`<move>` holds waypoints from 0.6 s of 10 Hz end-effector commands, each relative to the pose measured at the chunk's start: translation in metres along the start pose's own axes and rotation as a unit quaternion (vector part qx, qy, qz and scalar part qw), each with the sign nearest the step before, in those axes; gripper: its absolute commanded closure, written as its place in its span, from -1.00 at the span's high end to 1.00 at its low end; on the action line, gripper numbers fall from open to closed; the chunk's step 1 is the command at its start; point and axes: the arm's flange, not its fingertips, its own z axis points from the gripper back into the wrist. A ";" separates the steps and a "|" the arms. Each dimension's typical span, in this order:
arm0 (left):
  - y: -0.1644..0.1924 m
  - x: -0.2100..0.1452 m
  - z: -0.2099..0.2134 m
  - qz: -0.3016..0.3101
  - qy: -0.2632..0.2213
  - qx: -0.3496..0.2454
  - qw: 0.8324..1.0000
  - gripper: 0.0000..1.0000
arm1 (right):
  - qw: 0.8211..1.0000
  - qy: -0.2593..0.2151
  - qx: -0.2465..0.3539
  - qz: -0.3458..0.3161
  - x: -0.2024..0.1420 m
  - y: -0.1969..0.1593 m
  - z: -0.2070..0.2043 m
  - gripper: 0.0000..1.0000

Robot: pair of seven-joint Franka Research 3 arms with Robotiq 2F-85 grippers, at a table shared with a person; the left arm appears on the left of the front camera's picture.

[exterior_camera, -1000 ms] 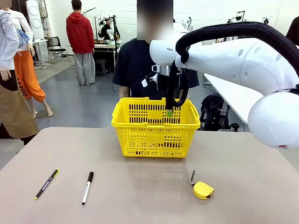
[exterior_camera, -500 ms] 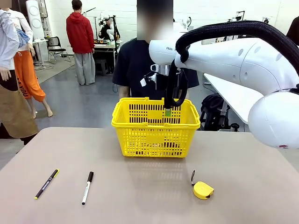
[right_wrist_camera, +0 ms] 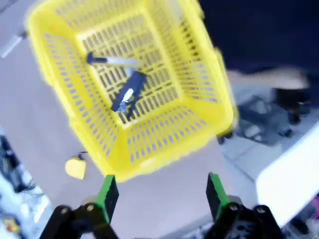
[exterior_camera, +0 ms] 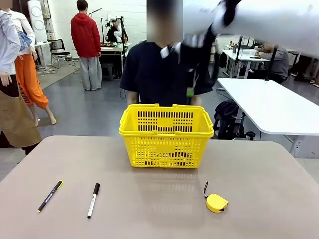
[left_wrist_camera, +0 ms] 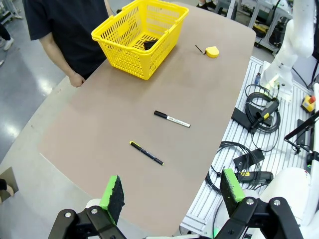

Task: Place the items the person wants into the basket.
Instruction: Pick up the item the person points to and place it in the Market Basket.

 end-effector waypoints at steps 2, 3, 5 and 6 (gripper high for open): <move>0.000 -0.001 0.001 -0.010 -0.006 -0.005 1.000 1.00 | 0.984 -0.024 -0.075 -0.162 -0.307 0.132 0.003 0.85; 0.000 -0.001 0.001 -0.010 -0.006 -0.005 1.000 1.00 | 0.976 -0.040 -0.071 -0.201 -0.363 0.137 -0.005 0.85; 0.000 -0.001 0.001 -0.010 -0.006 -0.005 1.000 1.00 | 0.965 -0.052 -0.051 -0.251 -0.434 0.134 -0.031 0.85; 0.000 -0.001 0.001 -0.010 -0.006 -0.005 1.000 1.00 | 0.964 -0.056 -0.028 -0.260 -0.454 0.126 -0.044 0.85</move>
